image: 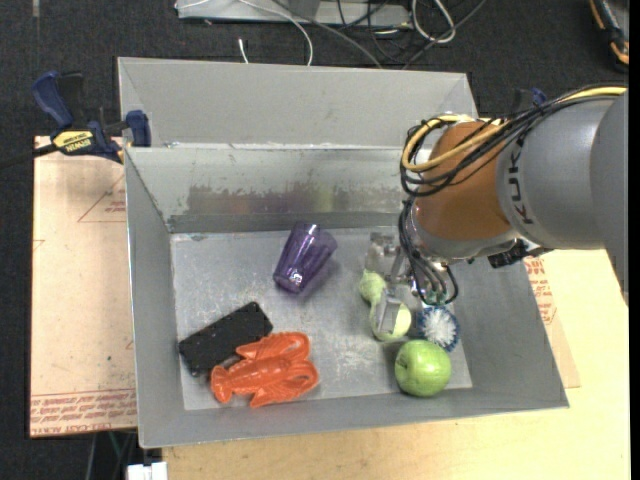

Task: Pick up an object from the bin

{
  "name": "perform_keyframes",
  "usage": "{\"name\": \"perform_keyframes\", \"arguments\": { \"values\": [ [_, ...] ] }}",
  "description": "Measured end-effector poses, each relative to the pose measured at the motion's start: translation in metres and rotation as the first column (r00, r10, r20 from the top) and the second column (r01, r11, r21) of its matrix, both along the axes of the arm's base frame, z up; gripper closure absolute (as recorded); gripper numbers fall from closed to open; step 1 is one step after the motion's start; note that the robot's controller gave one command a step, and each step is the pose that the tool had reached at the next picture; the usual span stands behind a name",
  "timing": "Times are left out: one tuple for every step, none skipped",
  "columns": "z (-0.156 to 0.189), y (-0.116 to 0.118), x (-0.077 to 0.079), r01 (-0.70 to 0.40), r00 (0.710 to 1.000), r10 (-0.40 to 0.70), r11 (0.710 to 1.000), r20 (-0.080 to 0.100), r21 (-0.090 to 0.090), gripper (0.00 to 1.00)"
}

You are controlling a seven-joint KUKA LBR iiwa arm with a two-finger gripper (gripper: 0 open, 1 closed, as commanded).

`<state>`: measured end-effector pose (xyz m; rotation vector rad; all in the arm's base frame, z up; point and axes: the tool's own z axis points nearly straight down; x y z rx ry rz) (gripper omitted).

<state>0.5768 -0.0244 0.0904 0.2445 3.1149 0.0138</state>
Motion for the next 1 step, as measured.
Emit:
{"name": "perform_keyframes", "arguments": {
  "values": [
    [-0.0114,-0.0226,0.0094,0.272,0.962,-0.272,0.962,0.009,0.005,0.00]
  ]
}}
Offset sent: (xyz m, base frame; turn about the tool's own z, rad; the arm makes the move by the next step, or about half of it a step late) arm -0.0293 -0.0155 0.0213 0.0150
